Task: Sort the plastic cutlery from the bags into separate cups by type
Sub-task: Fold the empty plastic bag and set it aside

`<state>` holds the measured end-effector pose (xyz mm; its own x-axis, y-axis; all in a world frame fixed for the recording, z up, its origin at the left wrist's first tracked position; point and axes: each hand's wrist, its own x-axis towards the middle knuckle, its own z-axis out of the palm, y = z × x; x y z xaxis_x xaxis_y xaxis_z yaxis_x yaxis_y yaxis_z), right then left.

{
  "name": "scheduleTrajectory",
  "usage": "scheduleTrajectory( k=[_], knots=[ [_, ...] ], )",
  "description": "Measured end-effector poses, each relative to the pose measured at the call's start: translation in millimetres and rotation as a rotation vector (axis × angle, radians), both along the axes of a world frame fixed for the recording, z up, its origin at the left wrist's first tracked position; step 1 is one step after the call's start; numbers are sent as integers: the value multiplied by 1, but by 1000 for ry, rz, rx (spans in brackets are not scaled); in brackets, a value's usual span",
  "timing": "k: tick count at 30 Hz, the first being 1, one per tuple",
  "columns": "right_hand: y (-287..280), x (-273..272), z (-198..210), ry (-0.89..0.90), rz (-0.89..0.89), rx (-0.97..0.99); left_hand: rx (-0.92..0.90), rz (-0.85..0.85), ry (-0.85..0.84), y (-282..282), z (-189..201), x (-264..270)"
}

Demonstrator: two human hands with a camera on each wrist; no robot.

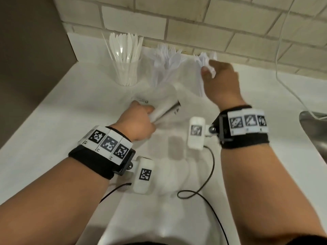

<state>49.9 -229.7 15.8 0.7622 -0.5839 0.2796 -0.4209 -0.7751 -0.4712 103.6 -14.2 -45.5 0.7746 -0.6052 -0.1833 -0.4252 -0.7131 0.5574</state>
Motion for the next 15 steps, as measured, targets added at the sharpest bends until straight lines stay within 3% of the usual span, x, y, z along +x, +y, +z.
scheduleTrajectory(
  k=[3, 7, 11, 15],
  knots=[
    [46, -18, -17, -96, 59, 298, -273, 132, 45, 8, 14, -3],
    [90, -27, -39, -138, 123, 841, -571, 216, 163, 15, 24, -14],
    [107, -23, -54, -263, 173, 785, -724, 244, 386, 21, 25, -19],
    [111, -20, -61, -225, 130, 703, -783, 206, 533, 27, 26, -18]
  ],
)
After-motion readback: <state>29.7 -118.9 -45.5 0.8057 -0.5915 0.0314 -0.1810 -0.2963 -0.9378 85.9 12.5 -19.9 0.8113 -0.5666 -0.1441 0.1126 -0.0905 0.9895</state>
